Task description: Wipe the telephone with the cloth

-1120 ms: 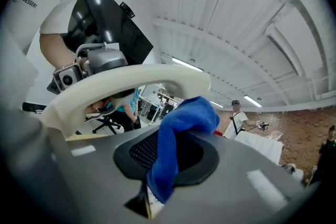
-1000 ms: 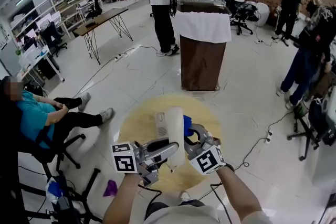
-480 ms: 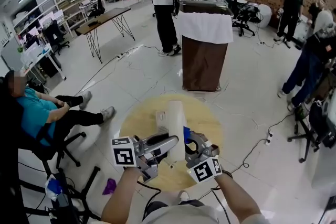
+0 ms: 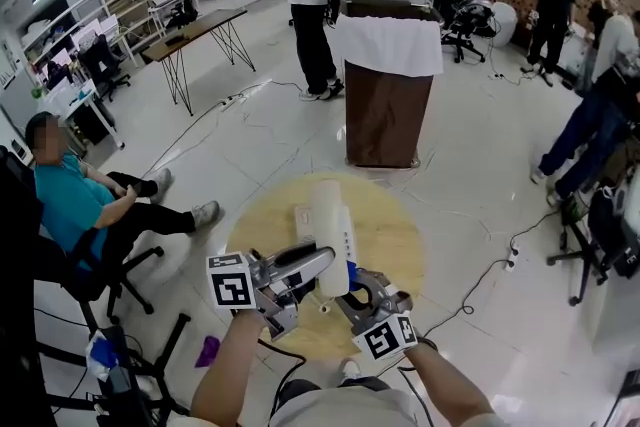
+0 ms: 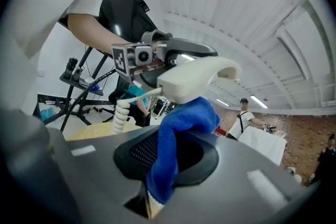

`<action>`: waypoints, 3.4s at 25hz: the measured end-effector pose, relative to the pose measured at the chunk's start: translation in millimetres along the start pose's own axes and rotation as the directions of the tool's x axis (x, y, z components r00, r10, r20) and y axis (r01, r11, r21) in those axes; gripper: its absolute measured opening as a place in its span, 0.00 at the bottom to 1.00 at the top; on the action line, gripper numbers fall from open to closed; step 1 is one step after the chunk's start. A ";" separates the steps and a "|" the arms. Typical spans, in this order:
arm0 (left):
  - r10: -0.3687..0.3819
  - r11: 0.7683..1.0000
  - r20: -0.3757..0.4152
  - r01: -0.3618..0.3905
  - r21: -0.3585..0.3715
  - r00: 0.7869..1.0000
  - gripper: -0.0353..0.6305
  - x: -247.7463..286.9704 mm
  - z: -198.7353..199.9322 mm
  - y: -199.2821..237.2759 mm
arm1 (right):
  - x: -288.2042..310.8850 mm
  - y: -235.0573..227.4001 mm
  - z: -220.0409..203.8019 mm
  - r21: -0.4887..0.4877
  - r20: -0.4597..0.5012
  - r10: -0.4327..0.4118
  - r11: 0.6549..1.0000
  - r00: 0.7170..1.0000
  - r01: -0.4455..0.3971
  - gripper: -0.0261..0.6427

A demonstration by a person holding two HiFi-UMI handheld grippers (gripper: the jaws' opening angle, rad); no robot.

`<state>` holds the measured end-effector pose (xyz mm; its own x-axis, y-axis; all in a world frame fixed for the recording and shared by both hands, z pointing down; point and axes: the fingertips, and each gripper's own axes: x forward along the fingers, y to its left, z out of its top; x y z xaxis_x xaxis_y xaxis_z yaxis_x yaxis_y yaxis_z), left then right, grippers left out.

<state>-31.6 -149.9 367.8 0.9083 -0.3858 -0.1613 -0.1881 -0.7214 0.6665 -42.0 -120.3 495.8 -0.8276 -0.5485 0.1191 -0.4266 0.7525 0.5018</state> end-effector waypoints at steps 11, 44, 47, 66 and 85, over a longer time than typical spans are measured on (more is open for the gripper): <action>0.031 0.999 0.019 -0.030 -0.023 0.999 0.18 -6.8 -1.9 16.0 | -8.8 29.6 -17.3 0.076 -0.045 0.016 0.997 0.999 -0.013 0.13; 0.256 0.908 -0.079 -0.268 -0.323 0.963 0.18 -81.9 -92.2 260.5 | -9.3 -25.1 -46.5 0.314 -0.118 -0.012 0.948 0.993 0.049 0.13; 0.242 0.902 -0.083 -0.256 -0.349 0.967 0.18 -81.9 -96.6 268.9 | -6.8 -26.3 -49.7 0.312 -0.130 0.000 0.949 0.991 0.041 0.13; 0.325 0.870 -0.136 -0.352 -0.345 0.936 0.31 -90.2 -91.7 283.2 | 5.1 -20.7 -45.6 0.321 -0.120 0.033 0.947 0.992 0.007 0.13; 0.488 0.871 0.045 -0.489 0.049 0.872 0.12 -93.8 -41.1 200.6 | 5.9 -21.8 -1.1 0.442 -0.088 -0.051 0.893 0.995 0.085 0.13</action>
<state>-139.2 -234.8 546.5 0.6834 -0.7141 0.1515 -0.6265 -0.4672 0.6238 -37.2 -140.3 486.6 -0.7693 -0.6164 0.1679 -0.6127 0.7863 0.0793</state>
